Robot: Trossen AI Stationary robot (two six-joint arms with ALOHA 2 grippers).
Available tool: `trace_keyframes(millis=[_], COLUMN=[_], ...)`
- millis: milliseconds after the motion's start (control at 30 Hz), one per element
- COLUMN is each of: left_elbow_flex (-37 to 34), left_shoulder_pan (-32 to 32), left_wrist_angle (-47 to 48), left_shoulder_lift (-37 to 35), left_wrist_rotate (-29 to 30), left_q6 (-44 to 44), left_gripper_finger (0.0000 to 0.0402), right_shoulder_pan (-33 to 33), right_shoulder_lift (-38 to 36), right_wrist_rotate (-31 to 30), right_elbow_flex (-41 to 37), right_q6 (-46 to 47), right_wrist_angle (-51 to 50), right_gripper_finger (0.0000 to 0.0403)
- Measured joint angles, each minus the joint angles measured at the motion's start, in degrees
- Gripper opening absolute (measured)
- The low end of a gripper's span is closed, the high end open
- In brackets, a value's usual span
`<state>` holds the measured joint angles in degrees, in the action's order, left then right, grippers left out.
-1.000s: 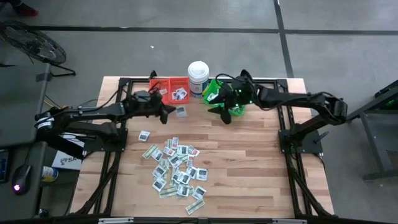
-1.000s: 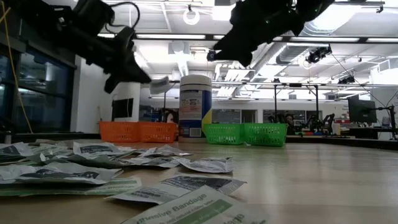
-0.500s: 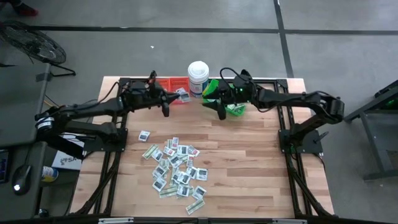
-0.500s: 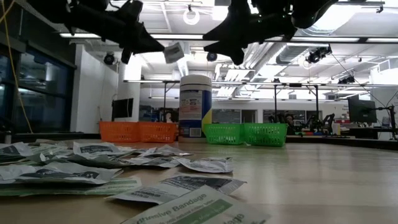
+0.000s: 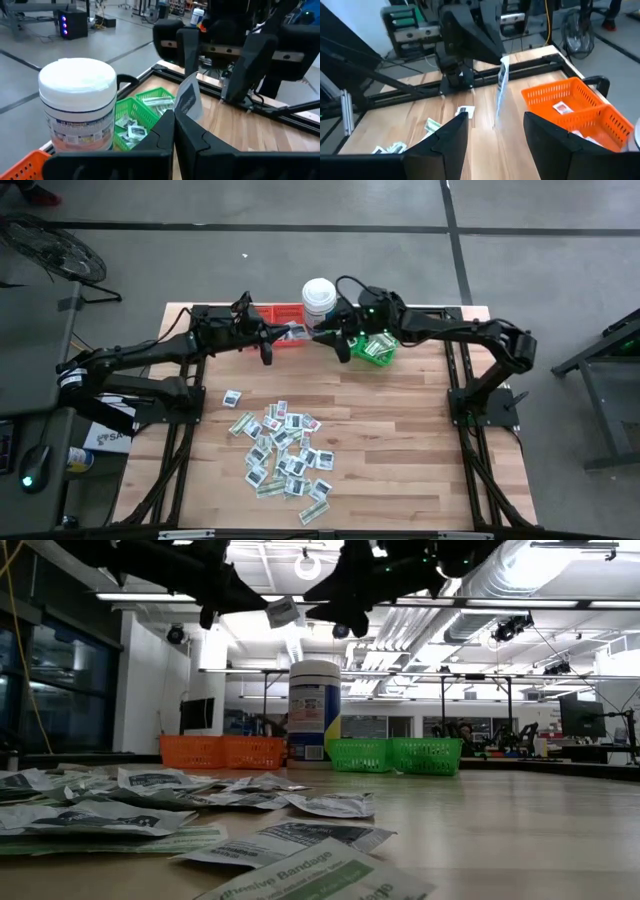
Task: Pick & Place First Aid Supplies
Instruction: Put the black towelette pack into the left green bin
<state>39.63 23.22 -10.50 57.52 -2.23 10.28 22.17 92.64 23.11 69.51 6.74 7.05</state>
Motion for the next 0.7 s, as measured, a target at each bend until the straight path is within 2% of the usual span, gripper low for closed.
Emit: trace_keyframes(millis=[367,700], left_elbow_flex=[0.0,0.0], left_shoulder_pan=[0.0,0.0], left_wrist_angle=[-0.1,0.0], left_shoulder_lift=[0.0,0.0], left_wrist_rotate=[-0.2,-1.2], left_q6=[-1.0,-1.5], left_gripper_finger=[0.0,0.0], right_shoulder_pan=[-0.1,-0.2], right_shoulder_lift=[5.5,7.9], right_wrist_rotate=[0.5,1.6], right_elbow_flex=[6.4,6.7], right_q6=[-0.4,2.3], right_wrist_angle=[-3.4,0.9], right_gripper_finger=[0.0185,0.0177])
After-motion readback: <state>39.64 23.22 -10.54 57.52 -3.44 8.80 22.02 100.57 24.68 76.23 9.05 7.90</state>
